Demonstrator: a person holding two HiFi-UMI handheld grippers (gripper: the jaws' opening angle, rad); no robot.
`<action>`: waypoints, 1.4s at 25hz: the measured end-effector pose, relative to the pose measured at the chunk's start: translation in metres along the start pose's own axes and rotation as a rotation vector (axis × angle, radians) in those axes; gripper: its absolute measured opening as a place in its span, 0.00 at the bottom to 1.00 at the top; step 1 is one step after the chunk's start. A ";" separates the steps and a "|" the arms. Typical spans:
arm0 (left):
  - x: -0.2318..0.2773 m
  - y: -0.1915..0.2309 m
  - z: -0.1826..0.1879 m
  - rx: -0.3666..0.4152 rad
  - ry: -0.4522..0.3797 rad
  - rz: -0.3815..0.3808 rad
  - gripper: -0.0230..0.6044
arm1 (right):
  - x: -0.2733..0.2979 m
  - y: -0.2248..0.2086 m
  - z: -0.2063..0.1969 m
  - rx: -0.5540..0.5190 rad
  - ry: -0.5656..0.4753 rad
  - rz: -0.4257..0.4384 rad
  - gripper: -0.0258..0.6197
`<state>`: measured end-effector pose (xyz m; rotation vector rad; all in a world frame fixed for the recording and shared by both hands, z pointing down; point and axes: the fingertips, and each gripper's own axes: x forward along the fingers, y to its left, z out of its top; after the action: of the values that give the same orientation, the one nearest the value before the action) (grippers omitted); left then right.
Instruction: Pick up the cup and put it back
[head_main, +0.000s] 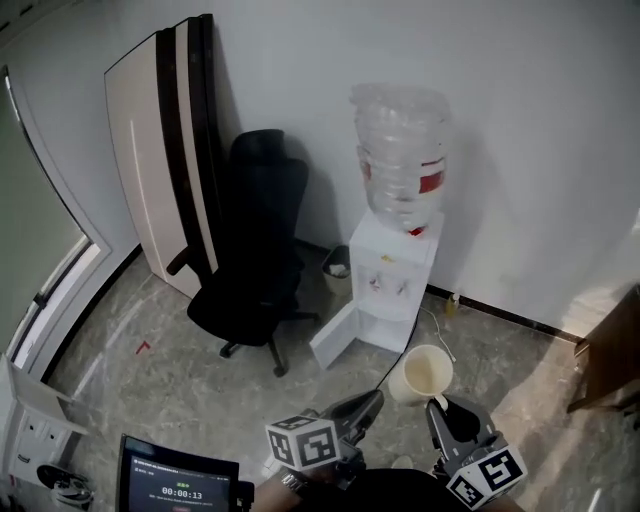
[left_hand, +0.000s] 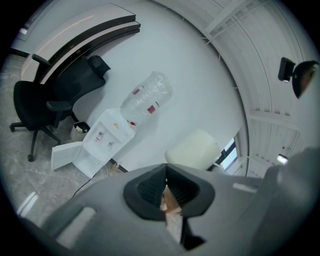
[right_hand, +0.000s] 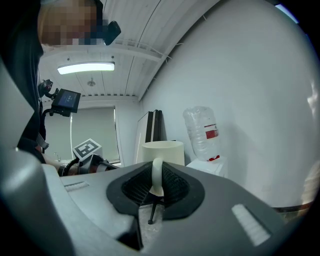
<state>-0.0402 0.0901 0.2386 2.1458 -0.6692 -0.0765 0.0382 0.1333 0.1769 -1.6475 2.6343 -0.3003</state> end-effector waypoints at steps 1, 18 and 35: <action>0.000 0.000 0.000 0.001 -0.002 0.002 0.04 | 0.000 0.000 0.001 -0.001 0.000 0.004 0.11; 0.007 -0.011 0.003 0.047 0.001 -0.038 0.04 | -0.005 -0.003 0.001 -0.001 -0.015 -0.014 0.11; 0.006 0.004 -0.001 0.005 -0.001 0.015 0.04 | -0.004 -0.007 -0.003 0.014 -0.010 -0.017 0.11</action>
<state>-0.0367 0.0853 0.2434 2.1454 -0.6864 -0.0682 0.0456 0.1346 0.1809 -1.6631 2.6065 -0.3088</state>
